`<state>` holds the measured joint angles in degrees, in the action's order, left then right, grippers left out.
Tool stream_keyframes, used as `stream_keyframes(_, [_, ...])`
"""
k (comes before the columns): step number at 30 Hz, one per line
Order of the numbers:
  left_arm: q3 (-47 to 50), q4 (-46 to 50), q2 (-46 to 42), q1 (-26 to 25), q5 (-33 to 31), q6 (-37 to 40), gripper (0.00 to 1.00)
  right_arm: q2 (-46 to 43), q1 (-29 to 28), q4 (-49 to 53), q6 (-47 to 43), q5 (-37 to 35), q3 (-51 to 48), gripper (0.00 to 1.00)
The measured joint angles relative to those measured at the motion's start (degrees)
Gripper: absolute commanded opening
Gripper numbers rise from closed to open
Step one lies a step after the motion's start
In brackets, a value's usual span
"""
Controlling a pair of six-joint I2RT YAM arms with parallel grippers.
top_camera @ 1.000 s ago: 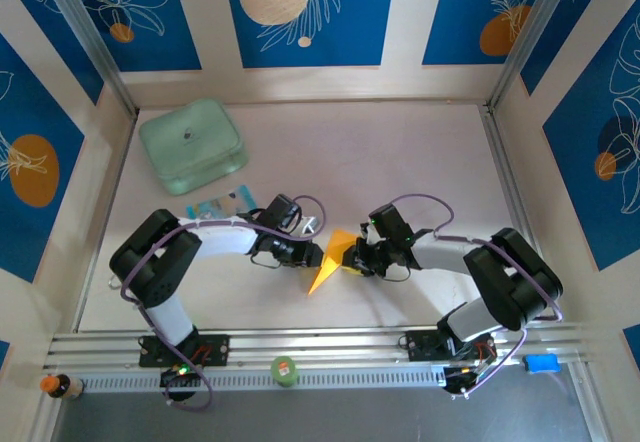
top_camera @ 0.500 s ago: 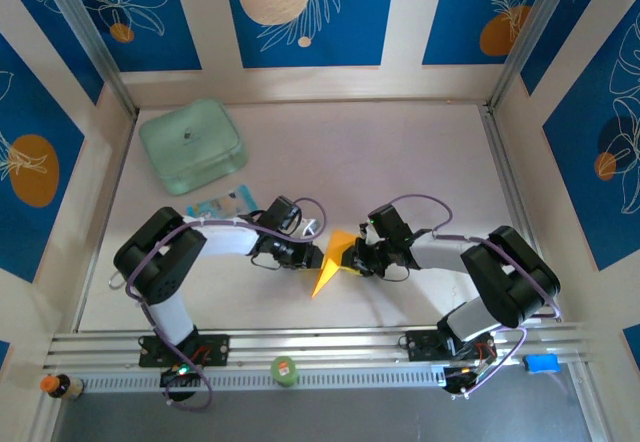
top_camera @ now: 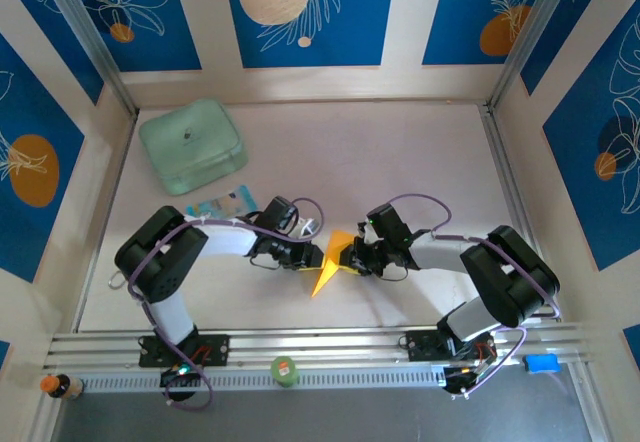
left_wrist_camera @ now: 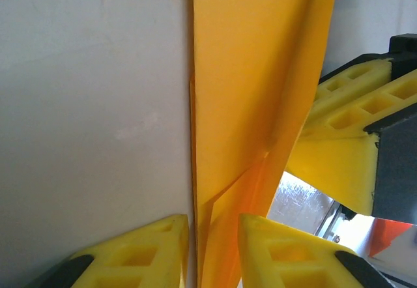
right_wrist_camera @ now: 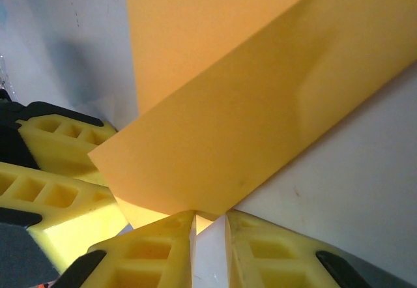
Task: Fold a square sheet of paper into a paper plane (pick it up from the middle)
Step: Move the paper plane to the center of the table.
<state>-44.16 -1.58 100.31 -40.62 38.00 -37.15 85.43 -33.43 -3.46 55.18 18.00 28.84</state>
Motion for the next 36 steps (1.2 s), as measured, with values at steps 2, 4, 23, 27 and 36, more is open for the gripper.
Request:
stream_keyframes(2, [0.00,-0.02,0.00,0.02,0.11,-0.04,0.28,0.04,0.00,-0.02,0.00,0.02,0.00,0.19])
stream_keyframes(4, [0.00,0.02,0.02,0.02,0.11,-0.02,0.28,0.22,-0.02,-0.17,0.02,0.02,-0.02,0.19])
stream_keyframes(23, [-1.64,4.61,0.07,-1.03,-0.52,1.70,0.27,0.42,-0.22,-1.25,0.66,0.02,-0.09,0.19])
stream_keyframes(27, [-1.79,4.59,0.22,-1.18,-0.48,1.70,0.28,0.42,-0.22,-1.25,0.66,0.02,-0.09,0.19])
stream_keyframes(36, [-2.29,4.81,0.70,-1.18,0.11,1.66,0.26,0.94,-0.22,-1.92,0.85,0.59,-0.46,0.19])
